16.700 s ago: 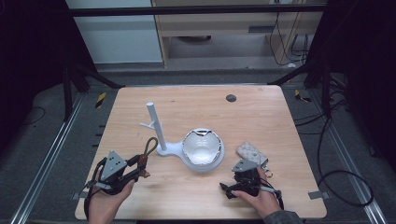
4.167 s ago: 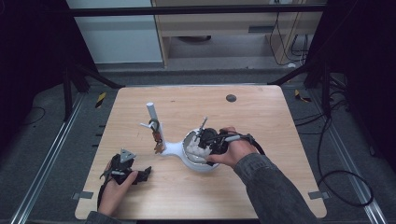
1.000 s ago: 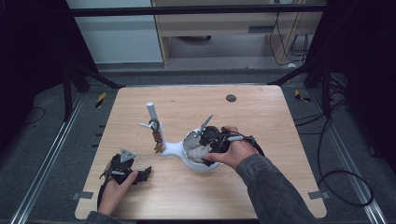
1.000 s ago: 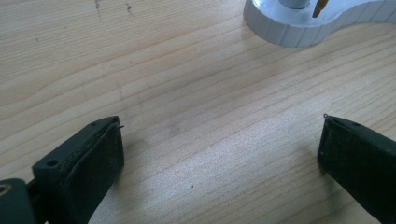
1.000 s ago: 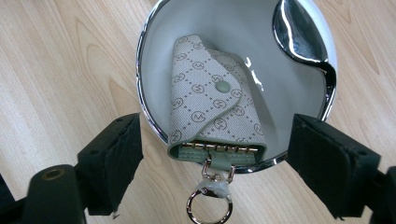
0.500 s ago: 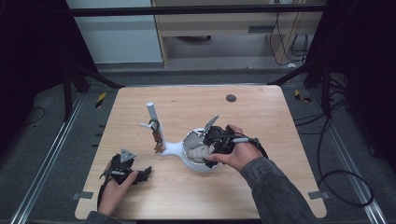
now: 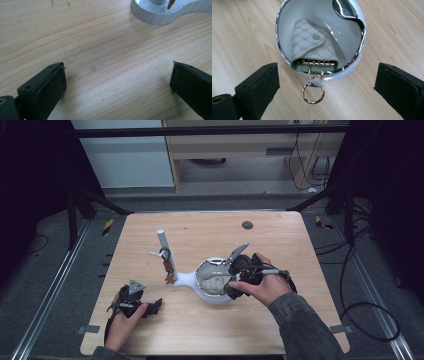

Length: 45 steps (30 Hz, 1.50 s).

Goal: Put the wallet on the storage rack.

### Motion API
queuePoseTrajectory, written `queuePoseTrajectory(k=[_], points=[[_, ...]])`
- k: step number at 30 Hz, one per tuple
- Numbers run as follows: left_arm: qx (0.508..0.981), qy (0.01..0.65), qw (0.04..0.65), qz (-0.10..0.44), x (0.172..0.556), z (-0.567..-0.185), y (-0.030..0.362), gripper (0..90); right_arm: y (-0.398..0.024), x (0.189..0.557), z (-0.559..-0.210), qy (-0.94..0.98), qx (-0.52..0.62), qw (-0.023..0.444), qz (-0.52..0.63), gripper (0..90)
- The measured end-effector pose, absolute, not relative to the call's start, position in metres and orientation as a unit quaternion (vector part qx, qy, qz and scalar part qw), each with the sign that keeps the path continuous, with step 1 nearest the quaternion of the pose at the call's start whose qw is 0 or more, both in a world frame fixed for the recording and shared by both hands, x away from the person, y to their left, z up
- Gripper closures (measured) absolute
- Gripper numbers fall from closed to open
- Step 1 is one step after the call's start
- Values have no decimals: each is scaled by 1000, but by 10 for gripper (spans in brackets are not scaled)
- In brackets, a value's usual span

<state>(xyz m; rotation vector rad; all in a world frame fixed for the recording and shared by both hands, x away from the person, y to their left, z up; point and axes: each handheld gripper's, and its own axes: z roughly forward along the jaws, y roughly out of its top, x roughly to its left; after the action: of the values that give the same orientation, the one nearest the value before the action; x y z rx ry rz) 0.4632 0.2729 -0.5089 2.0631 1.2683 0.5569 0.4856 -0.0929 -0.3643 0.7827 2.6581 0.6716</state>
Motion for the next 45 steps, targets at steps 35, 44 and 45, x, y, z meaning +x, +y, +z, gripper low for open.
queuePoseTrajectory(k=[35,44,45], points=[[786,484,322,212,463,-509,273,0,-137,477,-367,893,314,160,279,61],[786,484,322,212,463,-509,273,0,-153,471,-367,882,323,177,294,64],[786,484,322,212,463,-509,273,0,-156,470,-367,881,324,179,294,63]])
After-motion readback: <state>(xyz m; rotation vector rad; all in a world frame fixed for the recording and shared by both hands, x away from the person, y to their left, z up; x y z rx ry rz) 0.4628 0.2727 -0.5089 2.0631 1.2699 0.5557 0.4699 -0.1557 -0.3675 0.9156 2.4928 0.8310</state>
